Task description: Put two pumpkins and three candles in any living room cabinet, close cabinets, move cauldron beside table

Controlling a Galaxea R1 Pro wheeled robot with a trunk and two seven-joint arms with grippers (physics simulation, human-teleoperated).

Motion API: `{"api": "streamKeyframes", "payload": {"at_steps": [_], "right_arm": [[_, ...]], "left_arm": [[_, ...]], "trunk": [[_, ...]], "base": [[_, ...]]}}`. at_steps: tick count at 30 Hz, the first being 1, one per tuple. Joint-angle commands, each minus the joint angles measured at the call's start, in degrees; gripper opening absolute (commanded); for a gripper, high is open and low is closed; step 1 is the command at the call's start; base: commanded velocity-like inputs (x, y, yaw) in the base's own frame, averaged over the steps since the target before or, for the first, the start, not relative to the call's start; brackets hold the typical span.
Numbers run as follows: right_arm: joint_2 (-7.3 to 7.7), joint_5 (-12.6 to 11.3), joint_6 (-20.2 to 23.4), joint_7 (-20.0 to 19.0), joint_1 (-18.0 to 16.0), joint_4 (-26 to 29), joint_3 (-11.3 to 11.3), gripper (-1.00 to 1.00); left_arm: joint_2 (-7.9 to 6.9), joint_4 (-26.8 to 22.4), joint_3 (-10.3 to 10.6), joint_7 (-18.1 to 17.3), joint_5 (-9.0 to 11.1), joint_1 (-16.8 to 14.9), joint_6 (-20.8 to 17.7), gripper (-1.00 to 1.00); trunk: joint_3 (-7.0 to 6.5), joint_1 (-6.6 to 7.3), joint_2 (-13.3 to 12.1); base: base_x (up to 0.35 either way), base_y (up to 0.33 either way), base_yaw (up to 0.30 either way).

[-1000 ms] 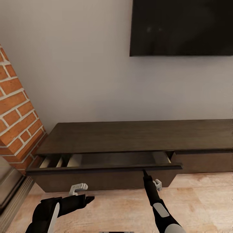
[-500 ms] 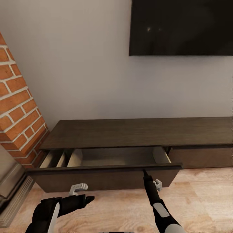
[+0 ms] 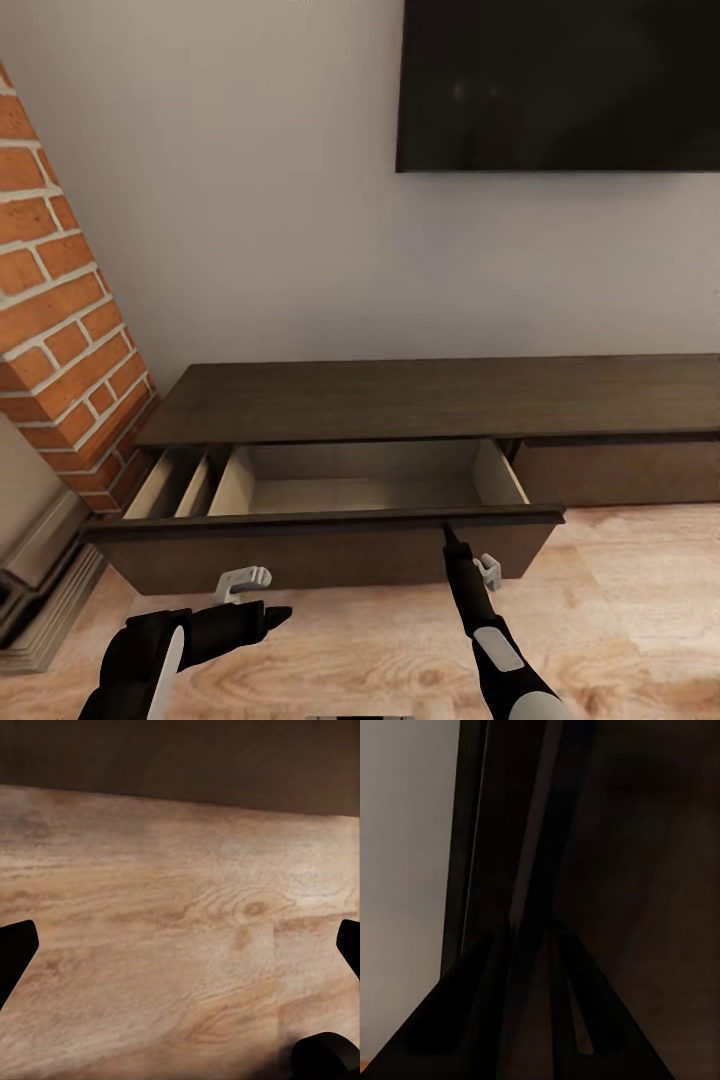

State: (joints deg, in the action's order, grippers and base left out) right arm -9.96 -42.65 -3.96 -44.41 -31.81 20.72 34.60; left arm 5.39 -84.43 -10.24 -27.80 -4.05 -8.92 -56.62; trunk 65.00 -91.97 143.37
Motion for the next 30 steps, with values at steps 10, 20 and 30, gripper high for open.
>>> {"api": "streamKeyframes", "payload": {"at_steps": [10, 20, 30], "right_arm": [[-0.04, 0.3, -0.1, -0.3, 0.0, -0.2, -0.8, -1.00], [-0.04, 0.3, -0.1, -0.3, 0.0, -0.2, -0.8, -1.00], [-0.04, 0.3, 0.0, -0.3, 0.0, -0.1, -0.8, -1.00]], "left_arm": [[0.07, 0.0, -0.1, -0.5, -0.4, 0.0, -0.2, 1.00], [0.14, 0.0, -0.1, -0.5, -0.4, 0.0, -0.2, 1.00], [0.15, 0.0, -0.1, -0.5, -0.4, 0.0, -0.2, 1.00]], "trunk": [[0.05, 0.01, 0.0], [0.05, 0.01, 0.0], [0.05, 0.01, 0.0]], "base": [[-0.081, 0.000, 0.000], [-0.076, 0.000, 0.000], [-0.080, 0.000, 0.000]]}}
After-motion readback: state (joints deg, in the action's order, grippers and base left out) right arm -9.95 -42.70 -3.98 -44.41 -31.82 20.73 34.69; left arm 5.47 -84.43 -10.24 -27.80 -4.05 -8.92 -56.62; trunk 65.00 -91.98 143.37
